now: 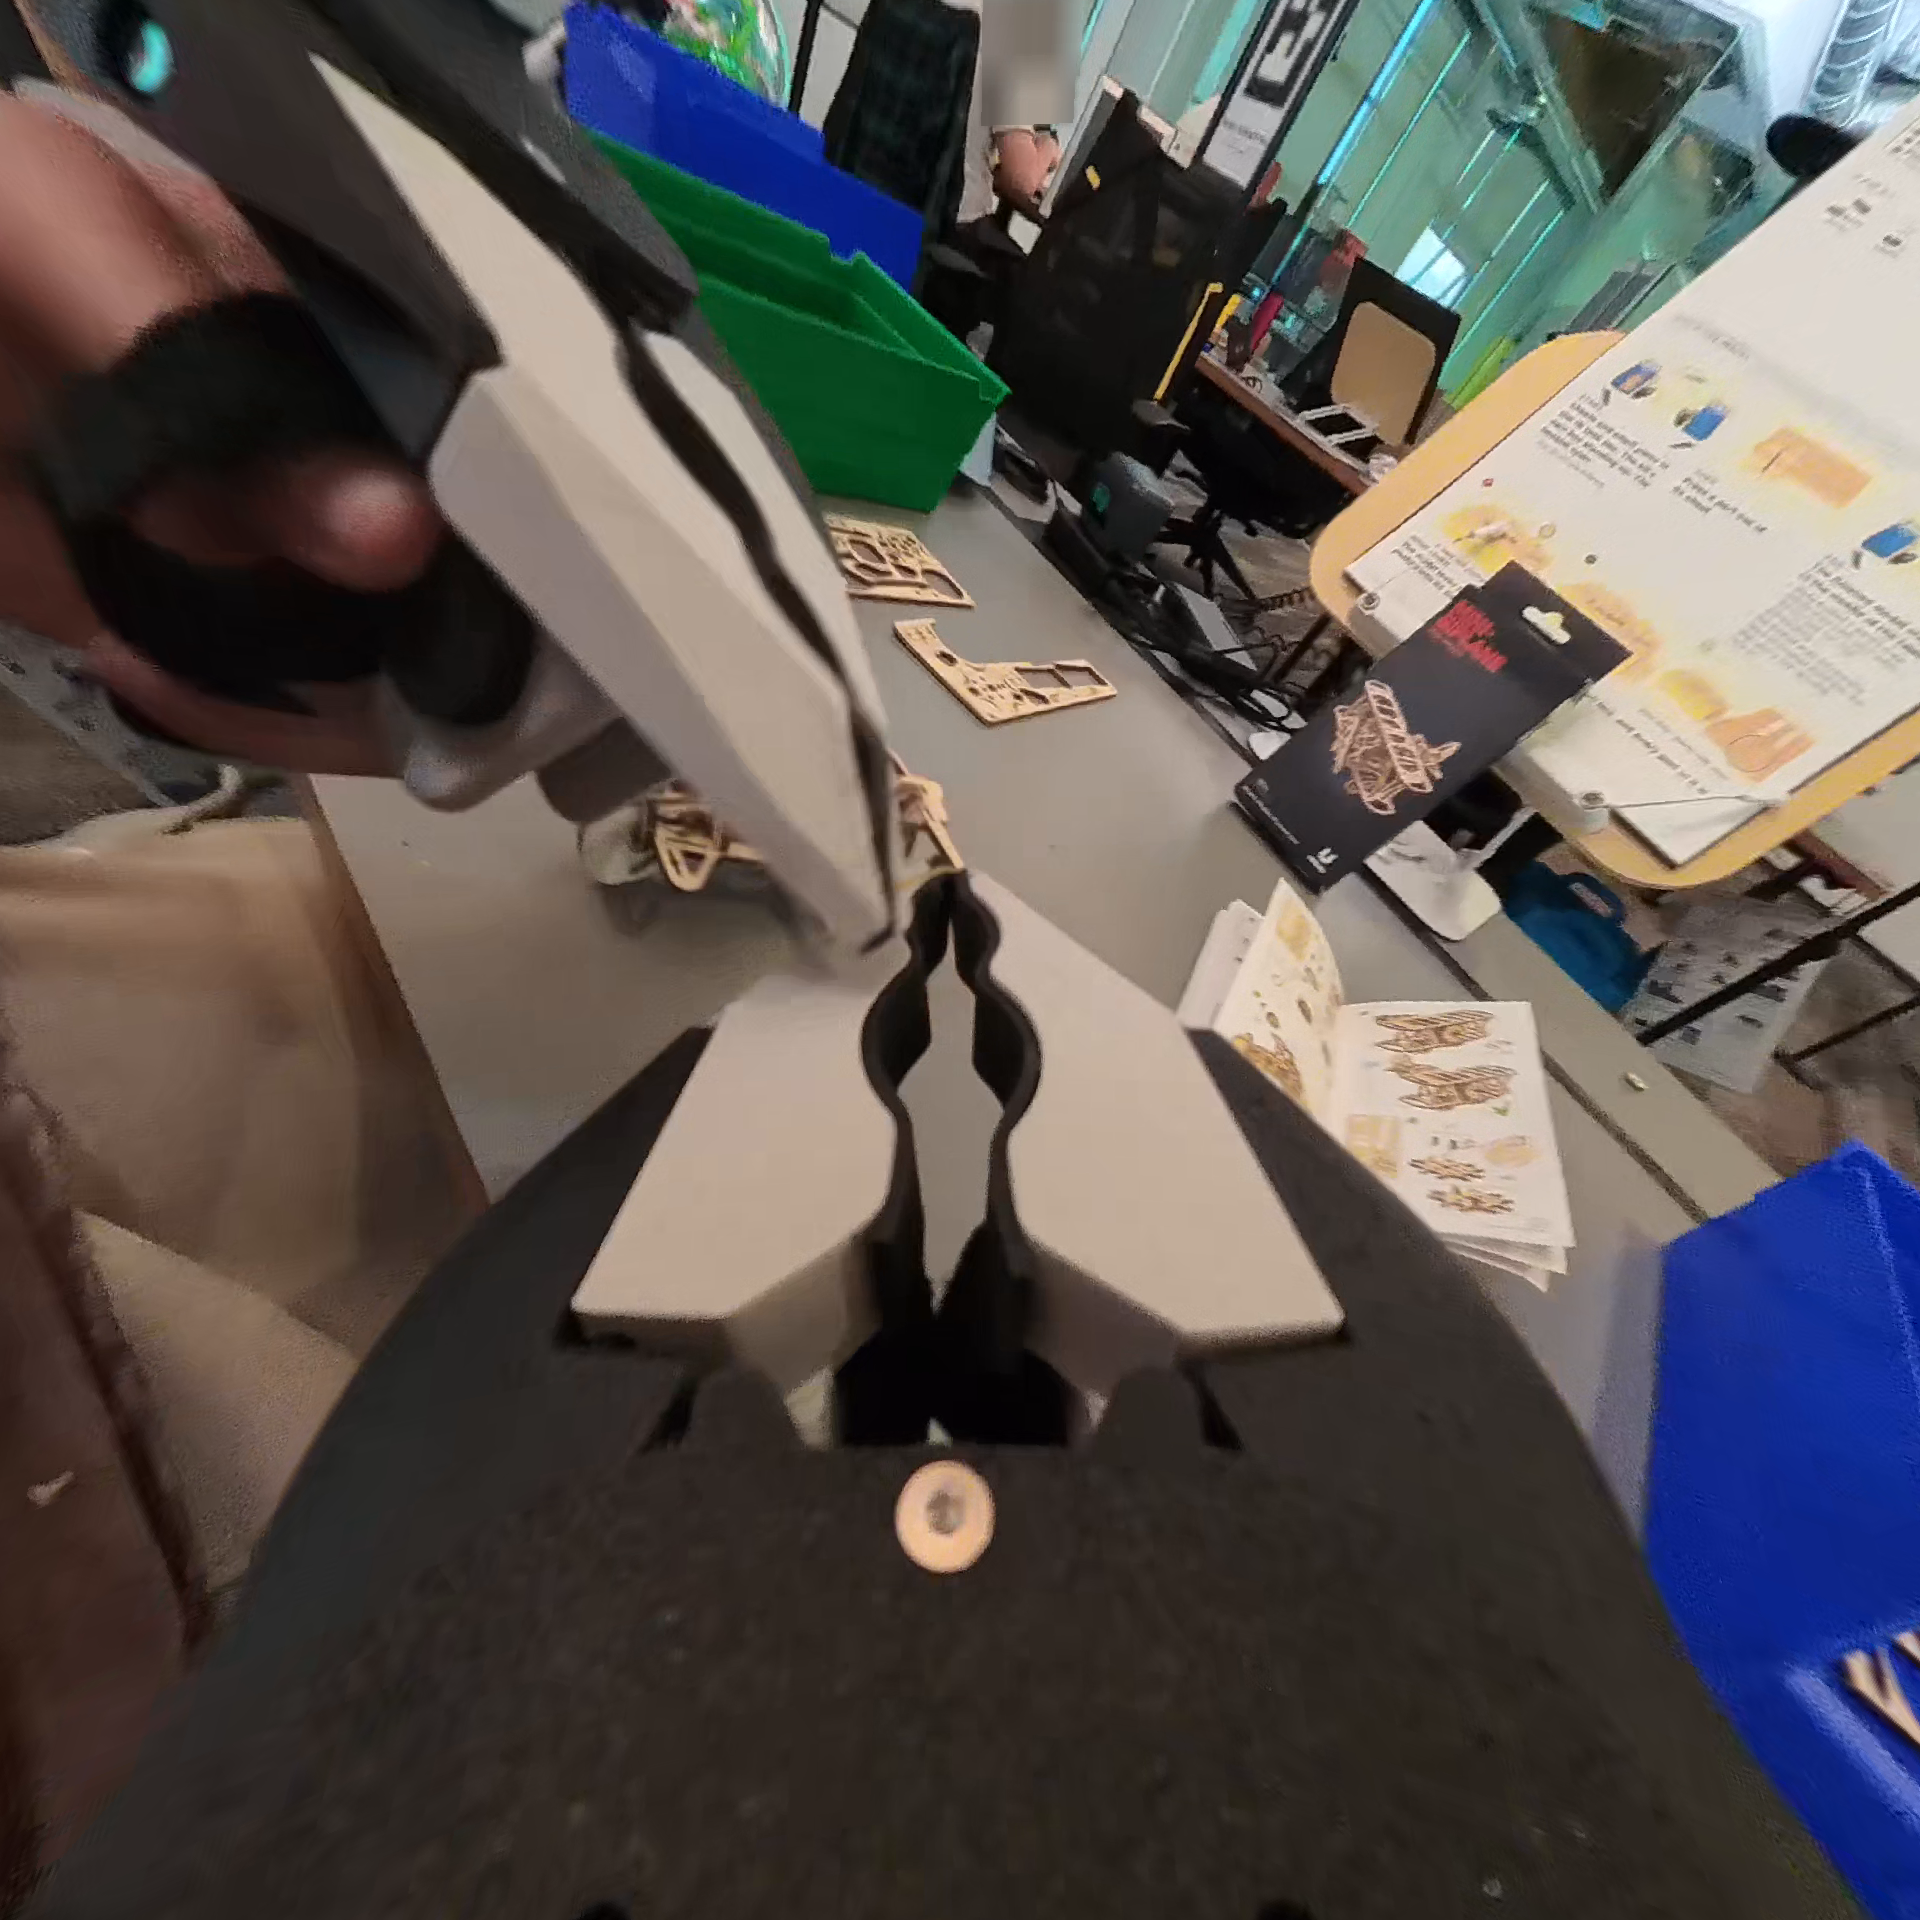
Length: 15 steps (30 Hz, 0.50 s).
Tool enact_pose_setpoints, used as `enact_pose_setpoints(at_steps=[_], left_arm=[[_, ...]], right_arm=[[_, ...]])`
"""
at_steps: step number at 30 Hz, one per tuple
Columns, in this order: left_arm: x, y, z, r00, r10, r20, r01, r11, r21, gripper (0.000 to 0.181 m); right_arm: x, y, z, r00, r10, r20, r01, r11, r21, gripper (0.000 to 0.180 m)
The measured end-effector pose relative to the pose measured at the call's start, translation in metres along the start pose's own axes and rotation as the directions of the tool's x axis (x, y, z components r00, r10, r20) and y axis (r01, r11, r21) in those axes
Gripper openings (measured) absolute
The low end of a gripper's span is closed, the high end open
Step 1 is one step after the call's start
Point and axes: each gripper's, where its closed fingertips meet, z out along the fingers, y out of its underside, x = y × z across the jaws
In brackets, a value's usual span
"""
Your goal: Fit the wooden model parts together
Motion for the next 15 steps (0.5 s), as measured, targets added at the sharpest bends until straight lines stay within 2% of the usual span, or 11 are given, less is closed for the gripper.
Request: enact_pose_setpoints(at_steps=[2,4,6,7,10,12,15], left_arm=[[0.003,0.007,0.006,0.999,0.037,0.005,-0.036,0.999,-0.038,0.0],[0.004,0.003,0.003,1.0,0.027,-0.012,-0.027,1.0,-0.008,0.0],[-0.008,0.013,0.0,0.997,0.057,0.046,-0.054,0.996,-0.065,0.0],[-0.012,0.012,-0.003,0.997,0.051,0.058,-0.048,0.998,-0.051,0.0],[-0.023,0.002,-0.014,0.995,0.037,0.092,-0.035,0.999,-0.025,0.0],[-0.022,-0.005,-0.017,0.995,0.048,0.09,-0.046,0.999,-0.019,0.0],[-0.015,-0.011,-0.016,0.996,0.07,0.05,-0.069,0.997,-0.023,0.0]], right_arm=[[0.002,0.002,-0.001,0.996,0.091,0.027,-0.091,0.996,0.005,0.0],[0.005,-0.002,-0.003,0.933,0.339,0.124,-0.347,0.937,0.048,0.0],[0.004,-0.012,-0.004,0.76,0.579,0.296,-0.617,0.785,0.047,0.0],[0.002,-0.015,-0.004,0.664,0.648,0.373,-0.704,0.71,0.02,0.0],[-0.001,-0.022,-0.008,0.463,0.711,0.53,-0.838,0.545,0.001,0.0],[0.002,-0.028,-0.012,0.43,0.695,0.576,-0.859,0.512,0.024,0.0],[0.006,-0.035,-0.017,0.447,0.651,0.613,-0.852,0.518,0.07,0.004]])
